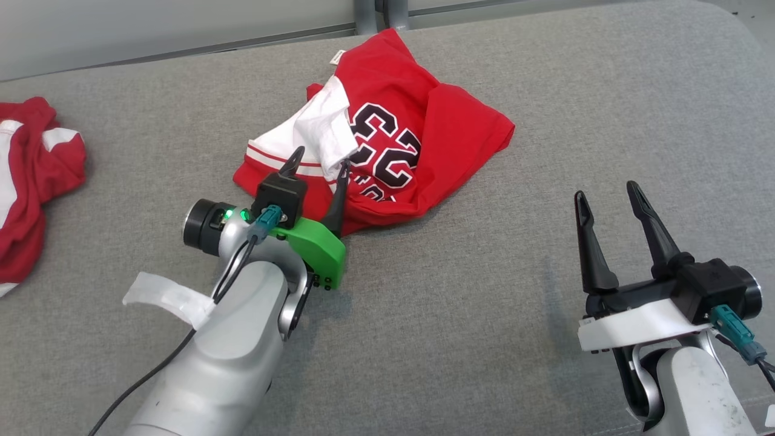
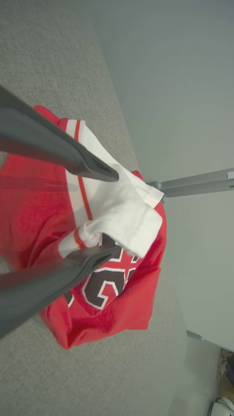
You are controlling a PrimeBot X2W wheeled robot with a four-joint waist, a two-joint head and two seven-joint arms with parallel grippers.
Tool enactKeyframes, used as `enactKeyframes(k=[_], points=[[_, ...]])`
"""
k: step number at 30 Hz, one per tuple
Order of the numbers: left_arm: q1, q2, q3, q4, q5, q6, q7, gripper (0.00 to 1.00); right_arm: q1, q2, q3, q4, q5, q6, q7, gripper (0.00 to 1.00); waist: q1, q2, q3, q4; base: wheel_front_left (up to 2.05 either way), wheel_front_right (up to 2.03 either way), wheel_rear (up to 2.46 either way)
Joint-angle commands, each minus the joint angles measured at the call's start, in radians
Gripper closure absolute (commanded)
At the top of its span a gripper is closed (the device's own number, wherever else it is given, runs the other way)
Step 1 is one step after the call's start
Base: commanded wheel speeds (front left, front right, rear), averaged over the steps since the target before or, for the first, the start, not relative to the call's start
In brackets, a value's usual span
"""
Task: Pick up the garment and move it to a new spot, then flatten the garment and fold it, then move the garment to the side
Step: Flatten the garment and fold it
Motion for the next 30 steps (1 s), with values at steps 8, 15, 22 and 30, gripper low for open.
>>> enactKeyframes(k=[8, 15, 22, 30], points=[[-0.097, -0.005, 0.002, 0.14, -0.026, -0.018, -0.001, 0.0, -0.009, -0.004, -0.016, -0.002, 0.012, 0.0, -0.003, 0.0, 0.0, 0.0059, 0.019, -0.051, 0.0, 0.0, 0.0], [-0.143, -0.006, 0.01, 0.169, -0.042, 0.007, -0.001, 1.0, -0.005, -0.004, -0.025, -0.005, 0.012, 0.0, -0.003, 0.0, 0.0, 0.0059, 0.019, -0.051, 0.0, 0.0, 0.0], [-0.101, -0.006, 0.044, 0.064, -0.024, 0.033, -0.001, 1.0, 0.003, -0.004, -0.035, -0.003, 0.009, 0.0, -0.003, 0.0, 0.0, 0.0059, 0.008, 0.004, 0.0, 0.0, 0.0], [0.001, 0.014, 0.151, -0.12, 0.014, 0.054, -0.001, 1.0, 0.009, -0.004, -0.045, -0.003, 0.004, 0.0, -0.003, 0.0, 0.0, 0.0059, -0.007, 0.065, 0.0, 0.0, 0.0]])
